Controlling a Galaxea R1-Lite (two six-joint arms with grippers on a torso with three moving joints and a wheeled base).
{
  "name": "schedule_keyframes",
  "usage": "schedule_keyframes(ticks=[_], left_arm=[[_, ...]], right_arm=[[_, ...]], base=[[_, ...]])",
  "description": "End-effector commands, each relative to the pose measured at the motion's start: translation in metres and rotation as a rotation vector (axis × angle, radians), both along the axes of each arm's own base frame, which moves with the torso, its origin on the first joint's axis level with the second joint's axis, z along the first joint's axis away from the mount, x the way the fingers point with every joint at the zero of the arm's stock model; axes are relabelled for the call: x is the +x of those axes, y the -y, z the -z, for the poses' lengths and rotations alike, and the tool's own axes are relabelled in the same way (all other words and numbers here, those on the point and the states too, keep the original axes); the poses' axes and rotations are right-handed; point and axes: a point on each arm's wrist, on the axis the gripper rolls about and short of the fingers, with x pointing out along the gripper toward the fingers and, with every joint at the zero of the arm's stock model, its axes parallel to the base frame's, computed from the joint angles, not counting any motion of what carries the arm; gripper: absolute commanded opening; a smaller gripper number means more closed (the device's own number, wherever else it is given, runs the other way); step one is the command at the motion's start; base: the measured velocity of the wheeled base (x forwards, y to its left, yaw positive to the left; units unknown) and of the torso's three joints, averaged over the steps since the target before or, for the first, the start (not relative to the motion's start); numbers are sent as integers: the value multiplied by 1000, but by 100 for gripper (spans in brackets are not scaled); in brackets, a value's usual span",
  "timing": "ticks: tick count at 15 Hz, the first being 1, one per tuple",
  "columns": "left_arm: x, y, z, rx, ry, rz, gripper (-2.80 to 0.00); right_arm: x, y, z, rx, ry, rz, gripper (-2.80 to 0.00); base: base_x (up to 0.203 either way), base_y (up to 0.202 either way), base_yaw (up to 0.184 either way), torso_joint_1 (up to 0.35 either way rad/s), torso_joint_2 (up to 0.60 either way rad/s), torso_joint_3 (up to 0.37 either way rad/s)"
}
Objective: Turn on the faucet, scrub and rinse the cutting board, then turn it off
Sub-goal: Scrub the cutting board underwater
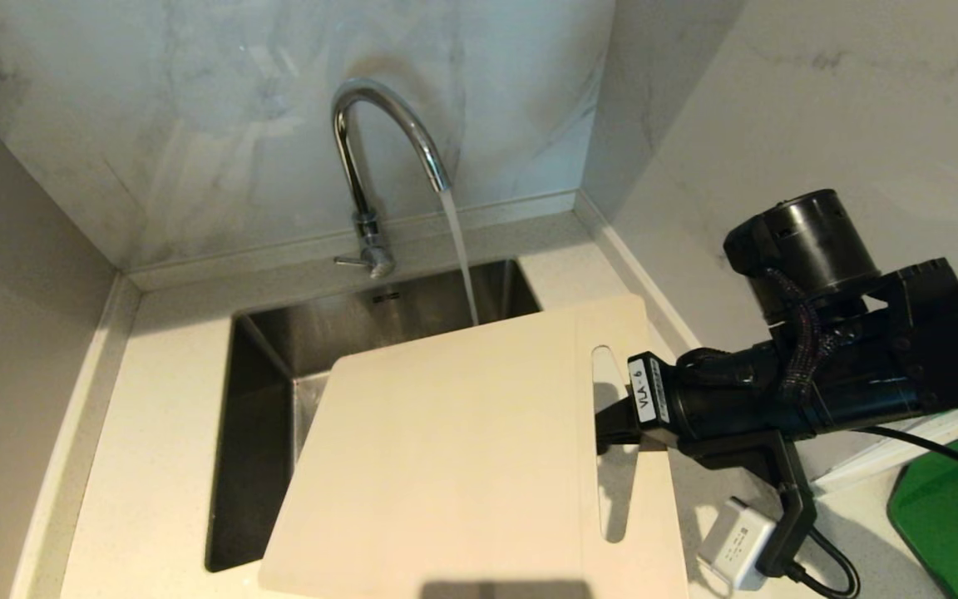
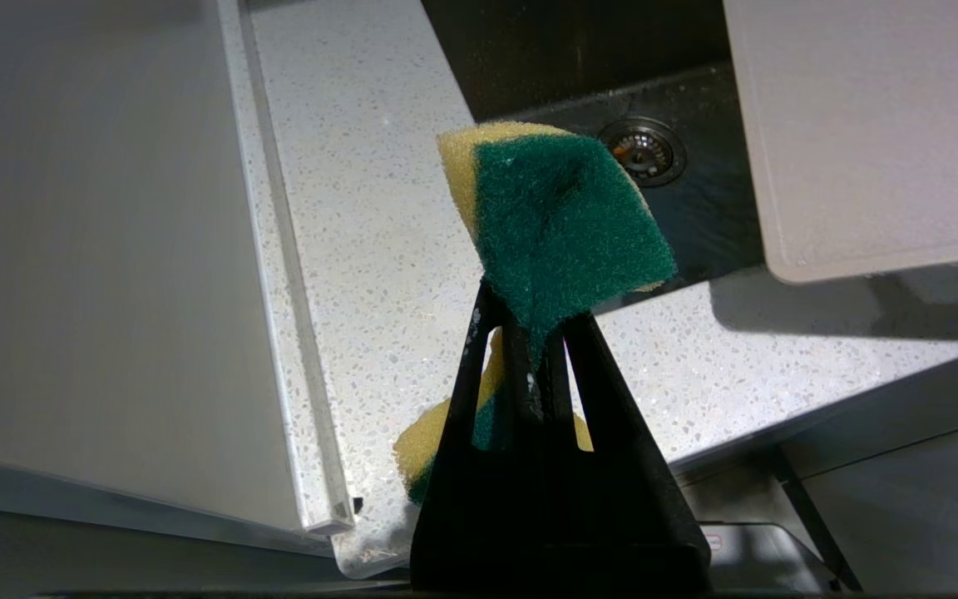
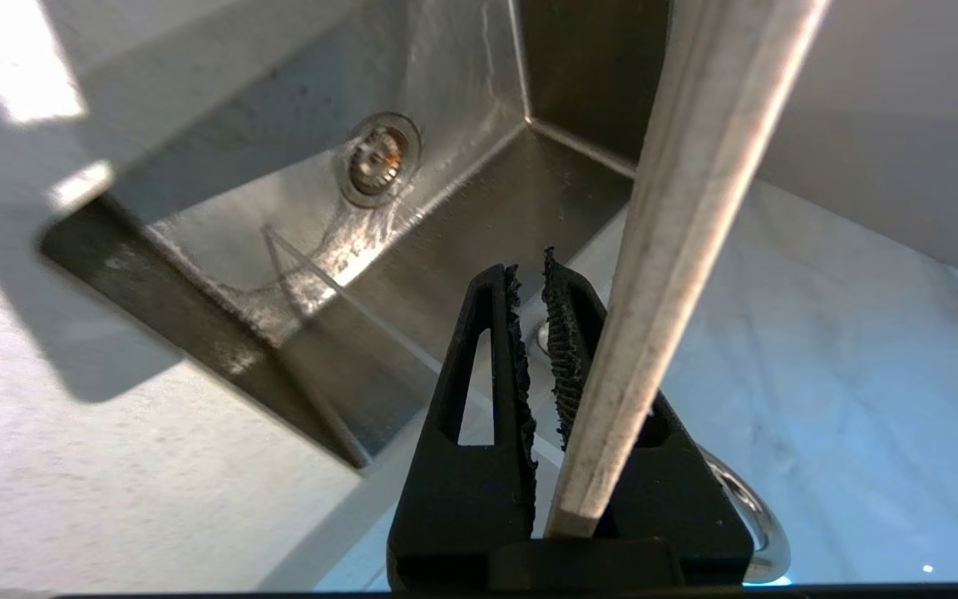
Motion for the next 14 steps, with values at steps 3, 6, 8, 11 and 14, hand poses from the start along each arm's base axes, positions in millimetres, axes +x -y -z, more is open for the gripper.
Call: schedule_keyframes(ticks=[3,6,8,11,14], left_arm=[[0,0,0,-1,-2,0,-280],[0,0,0,-1,-3,0,-280],[0,0,0,-1,-2,0,-280],[0,0,0,-1,-2,0,-280],[0,0,0,-1,-2,0,-280]], right_arm=[[25,-11,2,8,-1,-69,-280],[37,-9,3,-30,-40,-63,-280],[46,-9,2,-53,-40,-61,-280],[50,-8,-2,-116,-5,2,-280],[60,-11,1,-129,0,16,-280]], base=[[0,0,0,0,0,0],[0,0,0,0,0,0],[0,0,0,0,0,0],[0,0,0,0,0,0],[0,0,0,0,0,0]])
